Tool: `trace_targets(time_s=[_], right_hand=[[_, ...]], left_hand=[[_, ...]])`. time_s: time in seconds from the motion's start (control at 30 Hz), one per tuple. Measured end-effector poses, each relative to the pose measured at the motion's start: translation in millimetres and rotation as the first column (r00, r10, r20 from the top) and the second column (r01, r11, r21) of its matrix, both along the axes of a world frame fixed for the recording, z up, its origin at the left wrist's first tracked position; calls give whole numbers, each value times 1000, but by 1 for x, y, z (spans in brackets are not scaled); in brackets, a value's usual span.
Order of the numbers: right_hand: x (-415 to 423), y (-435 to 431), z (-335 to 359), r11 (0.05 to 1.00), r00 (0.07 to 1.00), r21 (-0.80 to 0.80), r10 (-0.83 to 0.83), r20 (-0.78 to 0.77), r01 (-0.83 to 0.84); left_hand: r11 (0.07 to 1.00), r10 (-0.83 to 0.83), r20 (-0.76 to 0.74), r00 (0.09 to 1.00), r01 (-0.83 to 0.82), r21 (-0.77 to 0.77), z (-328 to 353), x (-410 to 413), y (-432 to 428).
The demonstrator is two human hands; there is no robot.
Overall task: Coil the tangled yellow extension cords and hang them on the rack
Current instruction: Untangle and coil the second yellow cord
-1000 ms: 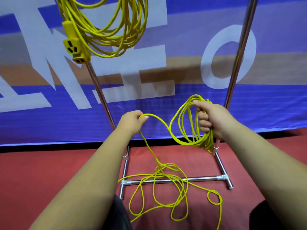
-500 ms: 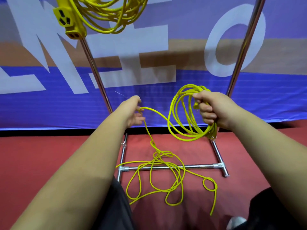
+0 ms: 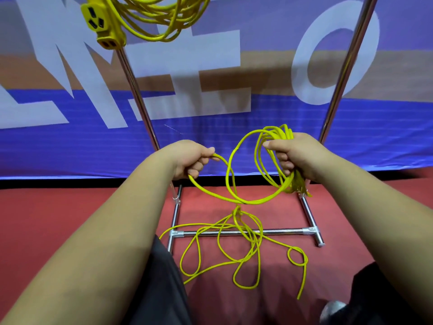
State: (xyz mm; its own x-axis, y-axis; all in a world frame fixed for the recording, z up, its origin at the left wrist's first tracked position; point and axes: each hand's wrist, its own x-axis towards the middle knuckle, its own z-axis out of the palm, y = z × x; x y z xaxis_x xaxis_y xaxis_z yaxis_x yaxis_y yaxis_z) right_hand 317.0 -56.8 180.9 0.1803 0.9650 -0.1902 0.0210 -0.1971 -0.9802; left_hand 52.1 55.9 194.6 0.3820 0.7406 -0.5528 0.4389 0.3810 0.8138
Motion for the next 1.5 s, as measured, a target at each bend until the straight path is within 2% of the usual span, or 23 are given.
trace_targets(time_s=[0.1, 0.2, 0.27, 0.33, 0.43, 0.5, 0.57, 0.63, 0.7, 0.8, 0.87, 0.93, 1.03, 1.13, 1.27, 1.37, 1.43, 1.5], right_hand=[[2, -1, -3, 998, 998, 26, 50, 43, -51], [3, -3, -2, 988, 988, 75, 126, 88, -132], [2, -2, 1, 986, 987, 101, 118, 106, -129], [1, -1, 1, 993, 992, 105, 46, 119, -58], [3, 4, -7, 990, 991, 72, -123, 48, 119], [6, 8, -12, 972, 974, 49, -228, -4, 228], [13, 12, -16, 938, 938, 23, -344, -33, 345], [19, 15, -20, 887, 887, -3, -461, -39, 461], [21, 17, -25, 852, 851, -22, -524, -36, 524], [18, 15, -28, 908, 907, 7, -420, 34, 420], [9, 11, -25, 970, 968, 23, -243, 66, 242], [-6, 4, -20, 999, 999, 16, -49, 10, 49], [-26, -1, -20, 986, 983, -12, 166, -80, -167], [-43, -5, -22, 957, 953, -37, 283, -110, -288], [-57, -8, -21, 960, 953, -69, 258, -157, -271], [-59, -5, -23, 980, 968, -80, 165, -186, -183], [-57, -2, -25, 991, 982, -92, 78, -170, -95], [-54, 1, -29, 994, 991, -105, 11, -136, -25]], left_hand=[[988, -47, 38, 998, 41, 147, 0, -2, -5], [985, -62, 143, 988, 37, 168, 2, -7, -6], [985, -79, 210, 974, 44, 165, 3, -12, -5], [984, -107, 265, 958, 63, 168, 5, -16, -4], [979, -168, 360, 918, 113, 170, 9, -21, -5], [963, -265, 469, 842, 204, 179, 11, -26, -7], [929, -366, 605, 707, 321, 187, 15, -29, -11], [905, -392, 725, 567, 381, 191, 20, -29, -15], [907, -377, 771, 513, 374, 194, 23, -25, -18], [928, -366, 692, 623, 299, 222, 20, -18, -16], [931, -364, 606, 707, 252, 265, 15, -12, -16], [923, -370, 551, 748, 230, 309, 12, -6, -17], [920, -352, 548, 758, 172, 353, 11, 6, -22], [917, -273, 526, 806, 53, 395, 8, 15, -17], [859, -124, 367, 922, -86, 504, 2, 13, -3], [707, 7, 25, 1000, -23, 707, -4, 8, 5], [631, 115, -222, 968, 102, 769, -13, 6, 11], [639, 206, -381, 902, 171, 750, -21, 8, 14]])
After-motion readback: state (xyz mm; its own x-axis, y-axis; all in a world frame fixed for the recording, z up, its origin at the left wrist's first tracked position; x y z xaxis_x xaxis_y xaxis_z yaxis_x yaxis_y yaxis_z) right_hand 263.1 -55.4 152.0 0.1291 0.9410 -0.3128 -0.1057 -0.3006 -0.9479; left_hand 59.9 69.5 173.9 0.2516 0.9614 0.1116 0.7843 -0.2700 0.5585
